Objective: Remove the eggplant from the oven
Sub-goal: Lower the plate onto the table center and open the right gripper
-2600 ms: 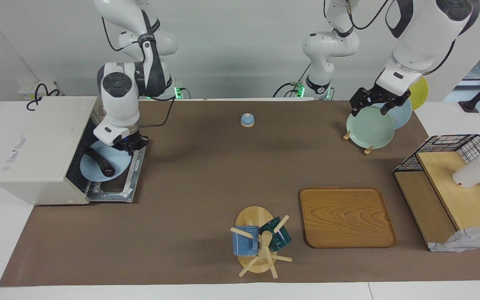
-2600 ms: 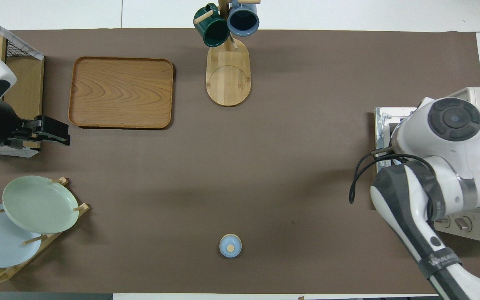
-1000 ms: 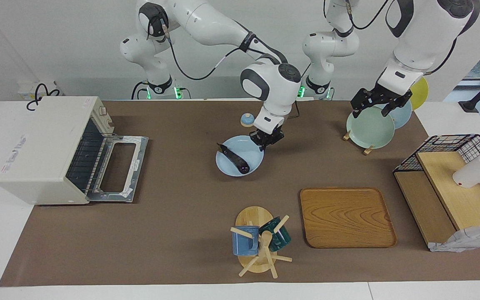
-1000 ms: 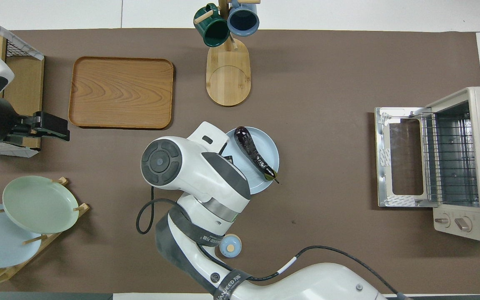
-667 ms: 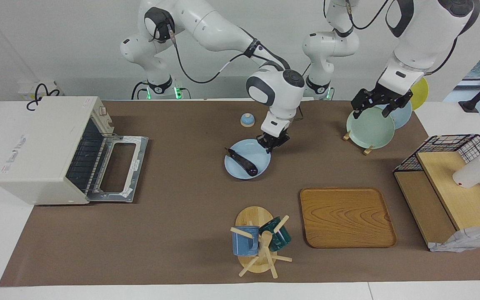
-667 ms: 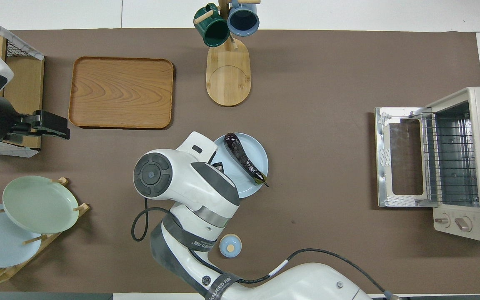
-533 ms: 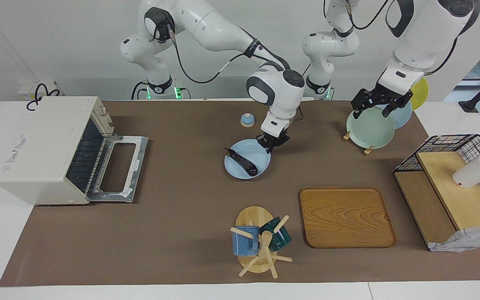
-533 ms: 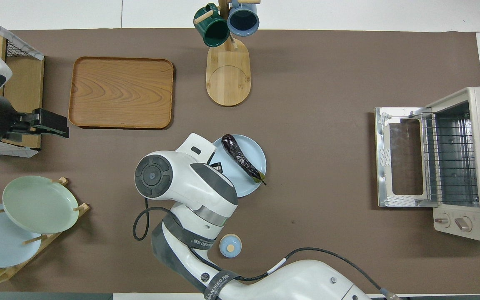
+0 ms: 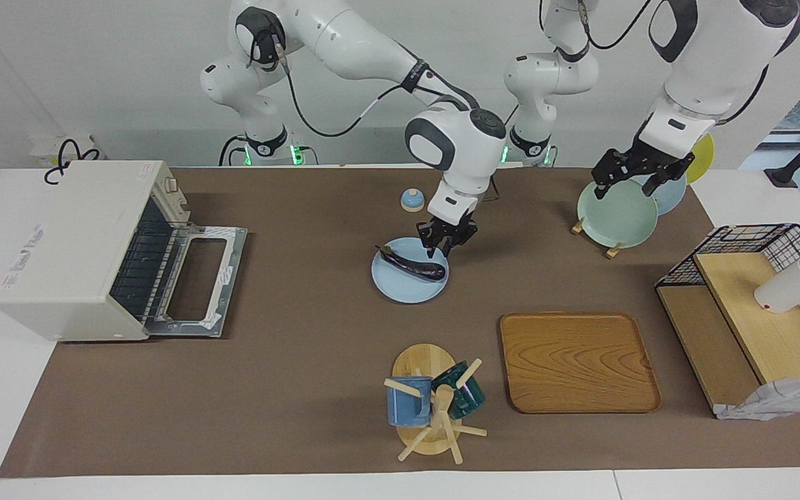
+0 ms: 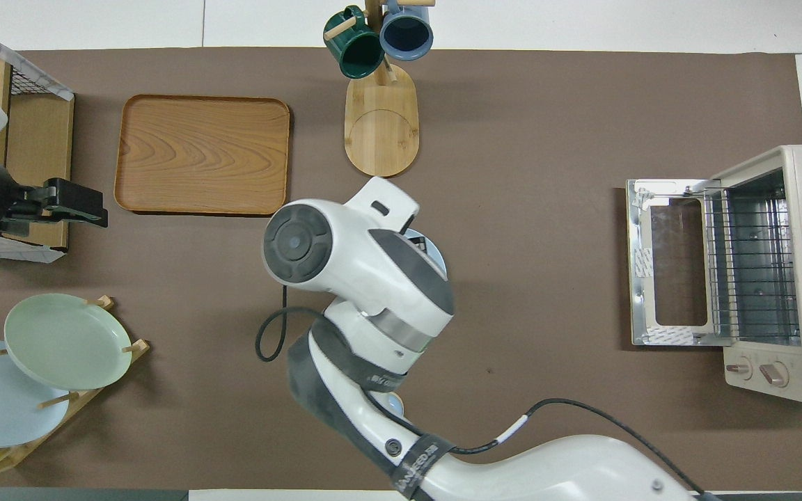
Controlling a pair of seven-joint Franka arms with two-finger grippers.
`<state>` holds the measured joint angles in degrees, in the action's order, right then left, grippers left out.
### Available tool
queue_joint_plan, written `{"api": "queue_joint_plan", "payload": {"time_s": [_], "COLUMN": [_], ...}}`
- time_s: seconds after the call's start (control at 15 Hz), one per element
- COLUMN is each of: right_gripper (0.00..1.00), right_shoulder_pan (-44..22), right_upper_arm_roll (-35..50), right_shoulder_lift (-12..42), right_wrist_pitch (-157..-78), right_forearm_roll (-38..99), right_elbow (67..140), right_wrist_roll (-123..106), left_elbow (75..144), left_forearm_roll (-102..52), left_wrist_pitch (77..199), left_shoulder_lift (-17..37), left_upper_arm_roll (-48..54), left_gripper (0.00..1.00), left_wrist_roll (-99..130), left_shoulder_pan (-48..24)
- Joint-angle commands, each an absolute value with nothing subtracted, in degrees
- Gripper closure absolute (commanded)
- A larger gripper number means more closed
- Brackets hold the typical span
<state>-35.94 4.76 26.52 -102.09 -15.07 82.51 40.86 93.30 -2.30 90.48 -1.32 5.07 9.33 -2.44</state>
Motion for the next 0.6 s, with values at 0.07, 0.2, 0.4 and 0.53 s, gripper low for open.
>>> {"api": "queue_joint_plan", "payload": {"time_s": [0.07, 0.2, 0.4, 0.53], "right_gripper": [1.0, 1.0, 1.0, 1.0], "right_shoulder_pan": [-26.57, -19.72, -16.97, -13.91], "right_upper_arm_roll": [5.54, 5.62, 5.54, 5.54], "right_shoulder_lift": [16.9, 12.85, 9.07, 8.26], "right_wrist_pitch": [-99.58, -99.84, -103.08, -107.29], "right_forearm_roll": [-16.0, -16.0, -22.73, -23.73], "right_elbow": [95.15, 102.36, 112.02, 116.09], "right_wrist_roll": [34.04, 29.91, 26.63, 26.37], "left_elbow": [94.31, 94.31, 94.75, 94.66], "left_forearm_roll": [-4.21, -4.83, -4.83, -4.57], "left_wrist_pitch": [93.51, 94.65, 96.24, 97.81], "left_shoulder_lift": [-1.23, -0.53, 1.14, 3.94], "left_upper_arm_roll": [5.54, 6.06, 6.06, 5.98], "left_gripper": [0.0, 0.0, 0.0, 0.0], "left_wrist_roll": [17.46, 24.22, 31.96, 40.56], "left_shoulder_pan": [-2.63, -3.51, -6.76, -10.27]}}
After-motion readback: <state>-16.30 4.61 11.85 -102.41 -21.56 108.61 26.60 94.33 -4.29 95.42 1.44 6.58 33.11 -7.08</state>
